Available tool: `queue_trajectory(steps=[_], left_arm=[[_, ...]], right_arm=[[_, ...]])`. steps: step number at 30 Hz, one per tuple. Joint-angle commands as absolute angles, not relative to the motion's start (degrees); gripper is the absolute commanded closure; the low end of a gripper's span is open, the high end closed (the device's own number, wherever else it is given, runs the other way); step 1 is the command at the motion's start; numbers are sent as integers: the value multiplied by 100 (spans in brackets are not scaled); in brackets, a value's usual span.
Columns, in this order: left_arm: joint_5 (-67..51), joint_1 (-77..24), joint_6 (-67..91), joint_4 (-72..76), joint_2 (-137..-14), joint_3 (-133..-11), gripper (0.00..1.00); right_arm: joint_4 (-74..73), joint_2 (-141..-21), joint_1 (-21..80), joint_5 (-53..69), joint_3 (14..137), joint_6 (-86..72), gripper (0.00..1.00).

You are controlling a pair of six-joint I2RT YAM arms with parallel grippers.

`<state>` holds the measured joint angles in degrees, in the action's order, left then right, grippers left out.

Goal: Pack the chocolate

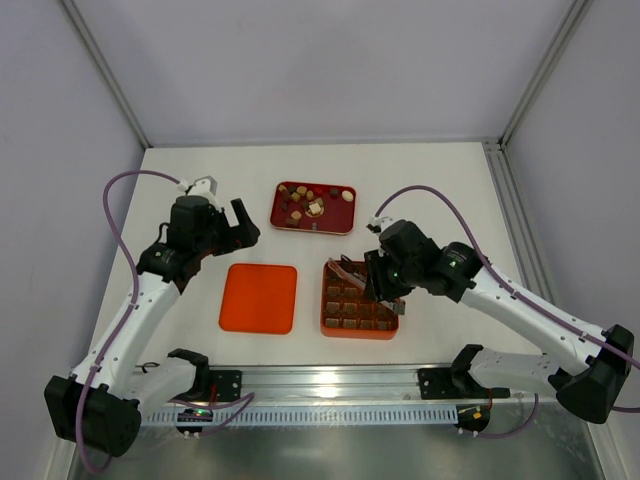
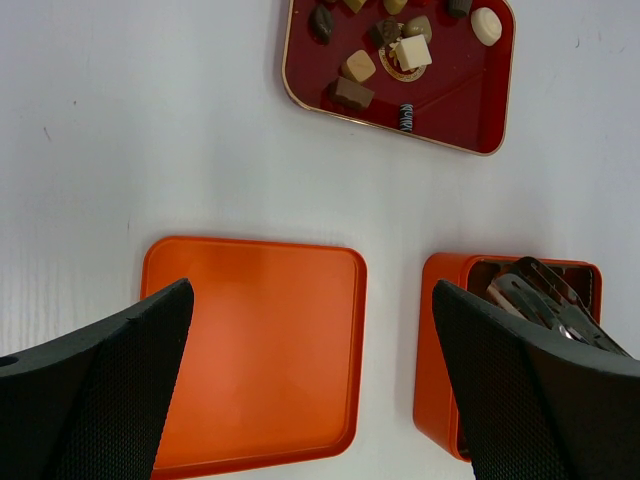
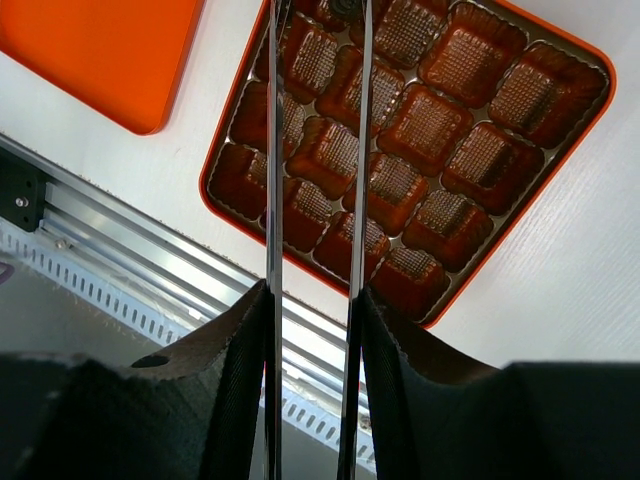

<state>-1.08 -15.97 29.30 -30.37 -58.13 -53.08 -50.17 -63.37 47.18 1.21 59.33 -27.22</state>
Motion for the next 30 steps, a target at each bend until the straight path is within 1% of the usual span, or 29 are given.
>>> queue_trajectory(steps=[1,7,12,20,22,30], left_arm=[[-44,-1582,2812,-2971,-5810,-5309,0],[-44,-1582,2804,-2971,-5809,-5309,0],[-62,-1582,2821,-2971,-5827,-5309,0],[-97,-1582,2821,-2962,-5827,-5309,0],[-97,-1582,2830,-2971,-5827,-5317,0],[-88,-1582,2821,-2971,-5810,-5300,0]], right_arm=[[-4869,-6284,4755,-182,6230,-2725,58],[-5080,-6705,4746,-518,7004,-2418,58],[-4826,-7584,4536,-519,7549,-2101,58],[-4421,-9104,3903,-343,8709,-1635,58],[-4377,-9507,3806,-299,9024,-1538,56],[-4403,-10441,3665,-211,9825,-1424,55]])
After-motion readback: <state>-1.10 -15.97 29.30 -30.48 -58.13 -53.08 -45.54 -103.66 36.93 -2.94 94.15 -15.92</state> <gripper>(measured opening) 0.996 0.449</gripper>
